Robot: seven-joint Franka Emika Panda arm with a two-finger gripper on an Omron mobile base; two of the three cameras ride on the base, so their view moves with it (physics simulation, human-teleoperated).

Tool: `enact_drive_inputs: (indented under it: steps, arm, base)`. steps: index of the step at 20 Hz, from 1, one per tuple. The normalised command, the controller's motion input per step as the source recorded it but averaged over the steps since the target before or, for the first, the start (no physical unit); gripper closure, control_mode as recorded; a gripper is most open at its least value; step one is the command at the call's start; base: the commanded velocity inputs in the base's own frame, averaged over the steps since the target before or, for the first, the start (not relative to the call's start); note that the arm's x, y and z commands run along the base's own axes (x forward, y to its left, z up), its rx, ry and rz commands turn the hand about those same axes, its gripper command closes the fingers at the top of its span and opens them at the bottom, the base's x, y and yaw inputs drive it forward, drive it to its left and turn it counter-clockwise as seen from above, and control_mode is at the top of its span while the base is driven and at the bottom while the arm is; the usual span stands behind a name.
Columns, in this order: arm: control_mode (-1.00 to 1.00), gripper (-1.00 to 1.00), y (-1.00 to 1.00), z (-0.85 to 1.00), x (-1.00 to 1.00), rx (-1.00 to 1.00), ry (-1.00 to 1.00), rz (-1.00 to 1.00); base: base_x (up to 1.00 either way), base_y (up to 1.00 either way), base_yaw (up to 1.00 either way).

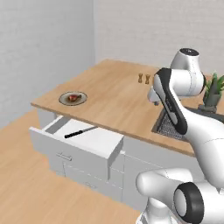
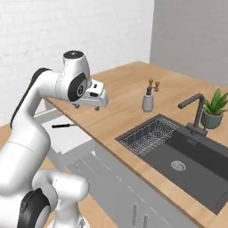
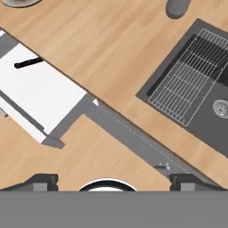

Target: Pick up the knife from the drawer and place it on the cutting board. Then place the meat from the plate to the cutting board.

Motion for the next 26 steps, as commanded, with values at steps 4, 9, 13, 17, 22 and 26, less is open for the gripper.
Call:
enact_drive_inputs:
  steps: [4, 9, 13, 17, 22, 26]
  arm:
    - [1.00, -1.00, 0.00, 0.00, 0.00, 0.00, 0.00, 0.00]
    - [1.00, -1.00, 0.00, 0.00, 0.00, 0.00, 0.00, 0.00]
    - [1.00, -1.00, 0.00, 0.00, 0.00, 0.00, 0.00, 0.00]
    - [1.00, -1.00, 0.00, 0.00, 0.00, 0.00, 0.00, 0.00]
    - [1.00, -1.00, 0.00, 0.00, 0.00, 0.00, 0.00, 0.00]
    - [1.00, -1.00, 0.00, 0.00, 0.00, 0.00, 0.00, 0.00]
  base:
    - [-0.08, -0.20, 0.83]
    - [-0.06, -0.30, 0.81]
    - [0.00, -0.34, 0.79]
    - [0.00, -0.26, 0.57]
    - [-0.24, -0.07, 0.03]
    - [-0.27, -0.33, 0.02]
